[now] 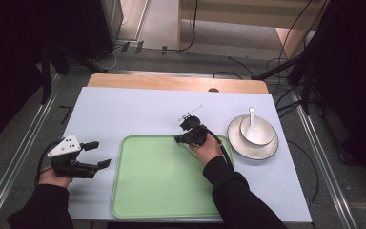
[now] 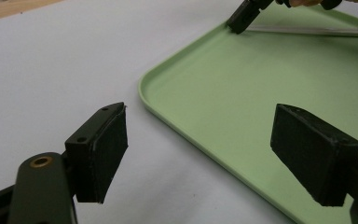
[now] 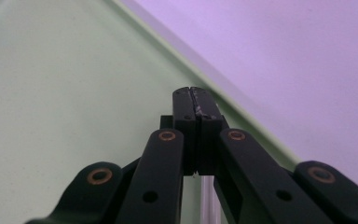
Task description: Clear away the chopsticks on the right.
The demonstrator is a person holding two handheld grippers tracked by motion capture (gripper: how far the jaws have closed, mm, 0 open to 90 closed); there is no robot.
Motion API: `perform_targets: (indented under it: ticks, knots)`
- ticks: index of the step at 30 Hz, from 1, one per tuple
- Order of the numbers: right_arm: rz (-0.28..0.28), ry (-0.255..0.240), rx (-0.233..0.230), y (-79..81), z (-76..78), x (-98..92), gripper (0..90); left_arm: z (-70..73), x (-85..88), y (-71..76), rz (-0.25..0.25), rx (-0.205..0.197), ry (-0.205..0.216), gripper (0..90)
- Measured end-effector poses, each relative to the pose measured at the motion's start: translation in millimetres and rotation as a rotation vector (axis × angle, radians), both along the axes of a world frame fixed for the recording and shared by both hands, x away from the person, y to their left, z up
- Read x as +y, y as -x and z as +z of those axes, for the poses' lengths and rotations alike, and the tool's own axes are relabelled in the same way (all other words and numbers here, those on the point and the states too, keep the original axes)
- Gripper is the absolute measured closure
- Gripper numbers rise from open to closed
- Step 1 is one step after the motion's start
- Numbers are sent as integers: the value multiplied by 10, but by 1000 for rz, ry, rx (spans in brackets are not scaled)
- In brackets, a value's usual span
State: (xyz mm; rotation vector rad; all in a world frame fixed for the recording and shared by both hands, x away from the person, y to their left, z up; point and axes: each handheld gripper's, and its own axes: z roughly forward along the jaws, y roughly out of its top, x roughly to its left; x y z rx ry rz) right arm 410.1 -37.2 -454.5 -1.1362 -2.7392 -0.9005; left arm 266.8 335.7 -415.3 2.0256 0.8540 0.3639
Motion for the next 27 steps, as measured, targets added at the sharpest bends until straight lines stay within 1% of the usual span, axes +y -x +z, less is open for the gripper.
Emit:
perform_targets:
  ticks: [3, 5, 7, 8, 10, 16, 17, 19, 22, 25, 27]
  knots:
    - [-15, -5, 21, -21, -1, -56, 900, -1, -4, 0, 1, 1, -1, 187]
    - [-27, -12, 43, -28, -2, -99, 900, -1, -7, 1, -1, 1, 0, 187]
    - [-35, -11, 48, -29, -1, -144, 900, 0, -10, 2, -3, 0, 1, 187]
    - [-34, -7, 47, -24, 1, -167, 900, 0, -11, 2, -3, 0, 0, 187]
    - [-28, 7, 29, -15, 3, -218, 900, -1, -11, 1, -1, 1, 1, 187]
    - [-58, -4, 42, 6, -7, -393, 900, -1, -17, 0, -3, 2, -1, 187]
    - [-58, -2, 39, 11, -8, -424, 900, 0, -17, 1, -3, 1, -1, 187]
    - [-74, -11, 43, 21, -17, -492, 900, 0, -15, 0, -3, 0, -1, 187]
    - [-97, -29, 37, 43, -37, -614, 900, -3, -18, 0, -2, 2, 1, 187]
    - [-120, -44, 17, 88, -59, -731, 900, 4, -21, 3, -4, -5, -2, 187]
    - [-145, -63, 22, 120, -75, -808, 900, 6, -25, 4, -4, -7, -4, 187]
